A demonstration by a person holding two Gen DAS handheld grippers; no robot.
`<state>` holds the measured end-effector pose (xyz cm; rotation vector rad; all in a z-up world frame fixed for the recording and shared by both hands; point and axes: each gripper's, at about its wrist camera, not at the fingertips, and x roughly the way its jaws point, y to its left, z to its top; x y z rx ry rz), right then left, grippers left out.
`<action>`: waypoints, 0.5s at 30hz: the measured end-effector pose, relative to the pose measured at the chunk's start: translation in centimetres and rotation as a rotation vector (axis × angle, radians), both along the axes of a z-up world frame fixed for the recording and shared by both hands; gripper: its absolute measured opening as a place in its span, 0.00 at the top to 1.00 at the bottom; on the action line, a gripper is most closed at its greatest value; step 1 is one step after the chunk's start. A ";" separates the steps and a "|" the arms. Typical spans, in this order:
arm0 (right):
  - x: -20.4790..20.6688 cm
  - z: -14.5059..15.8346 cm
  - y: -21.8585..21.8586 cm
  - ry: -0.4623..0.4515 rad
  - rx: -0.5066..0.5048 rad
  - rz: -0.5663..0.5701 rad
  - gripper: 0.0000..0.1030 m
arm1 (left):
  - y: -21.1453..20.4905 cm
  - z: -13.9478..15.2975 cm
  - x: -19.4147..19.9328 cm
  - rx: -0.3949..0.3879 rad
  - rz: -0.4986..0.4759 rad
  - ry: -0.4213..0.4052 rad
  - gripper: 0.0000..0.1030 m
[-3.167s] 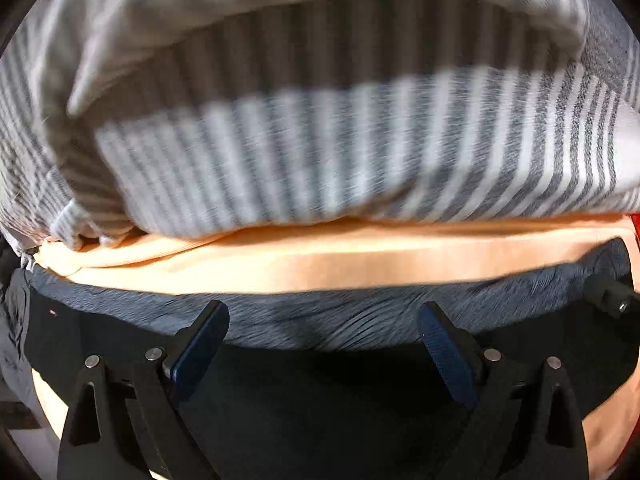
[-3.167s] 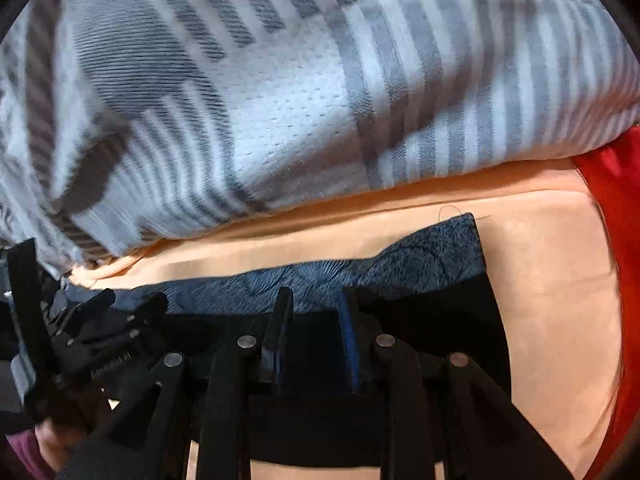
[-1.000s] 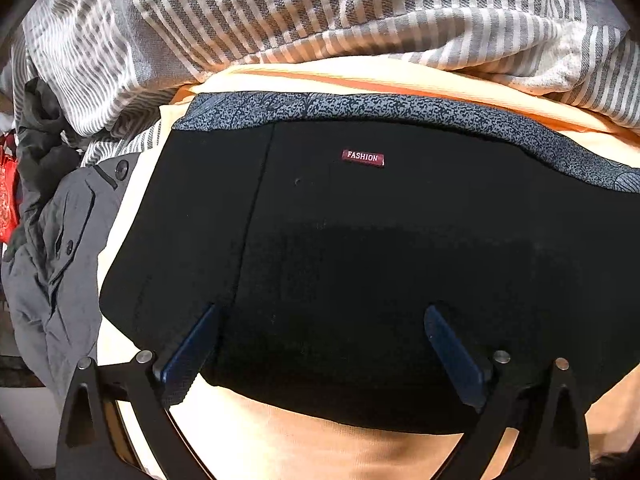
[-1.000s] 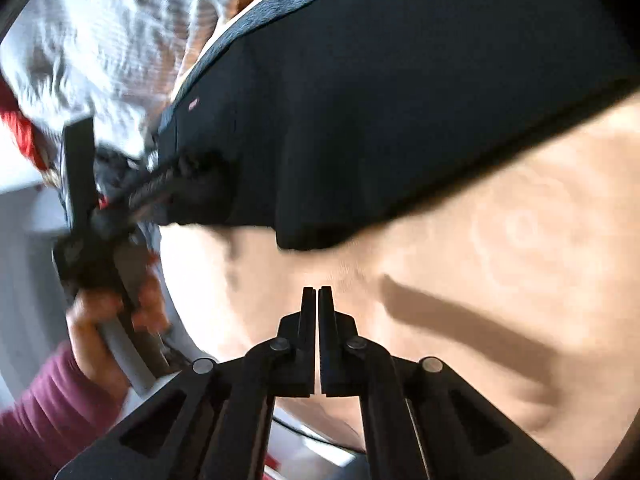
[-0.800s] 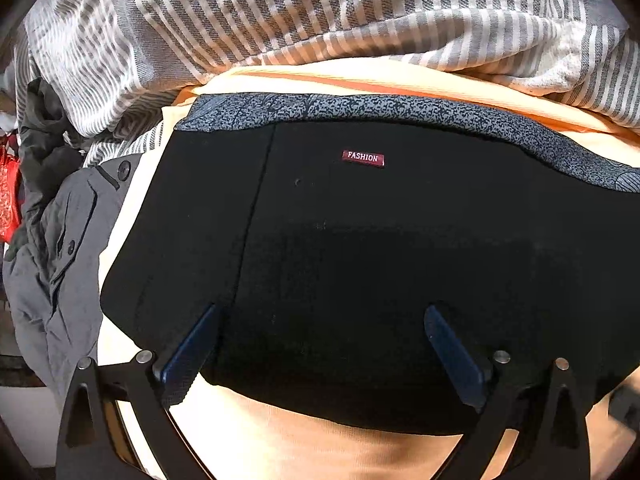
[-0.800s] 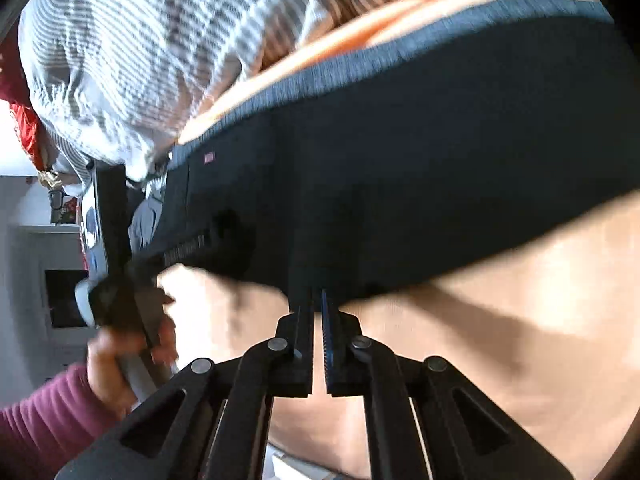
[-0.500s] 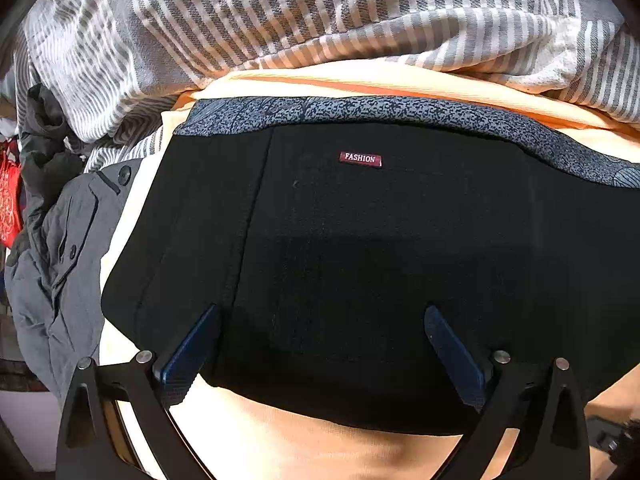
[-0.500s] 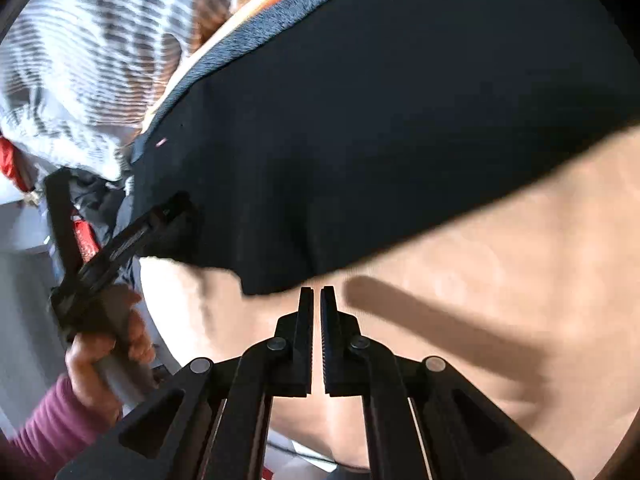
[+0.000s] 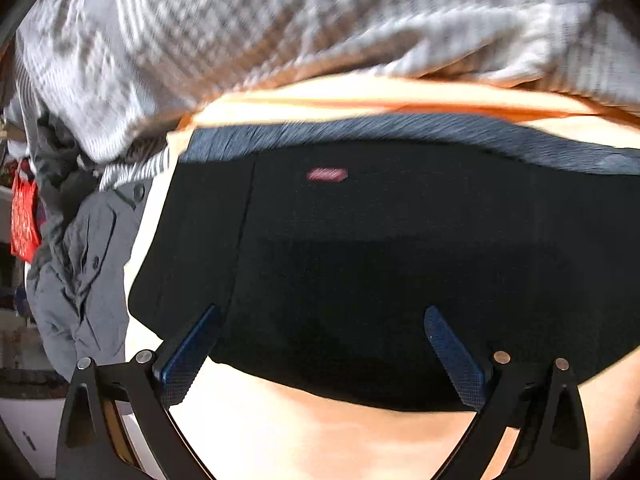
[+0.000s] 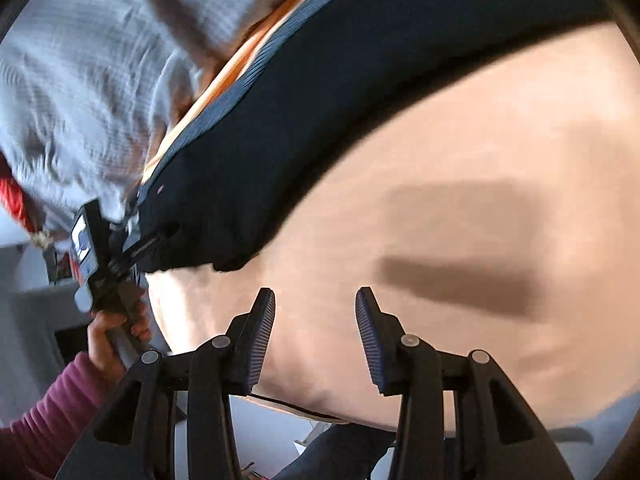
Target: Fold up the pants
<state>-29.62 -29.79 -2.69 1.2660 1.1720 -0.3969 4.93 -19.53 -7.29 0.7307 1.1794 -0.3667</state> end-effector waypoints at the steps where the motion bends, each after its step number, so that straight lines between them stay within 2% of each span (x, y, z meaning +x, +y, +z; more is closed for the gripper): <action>1: -1.0 0.1 -0.7 0.004 -0.001 -0.023 0.56 | -0.7 0.6 -0.6 -0.006 -0.018 -0.003 0.01; 5: -4.2 0.6 -3.1 0.008 -0.019 -0.111 0.56 | -4.3 2.1 -3.9 -0.032 -0.093 0.013 0.01; 8: -7.0 1.0 -5.7 -0.001 -0.036 -0.211 0.56 | -7.7 2.1 -6.6 -0.051 -0.140 0.052 0.01; 15: -12.4 2.5 -13.4 -0.003 -0.154 -0.376 0.56 | -15.9 1.7 -13.6 -0.088 -0.266 0.141 0.01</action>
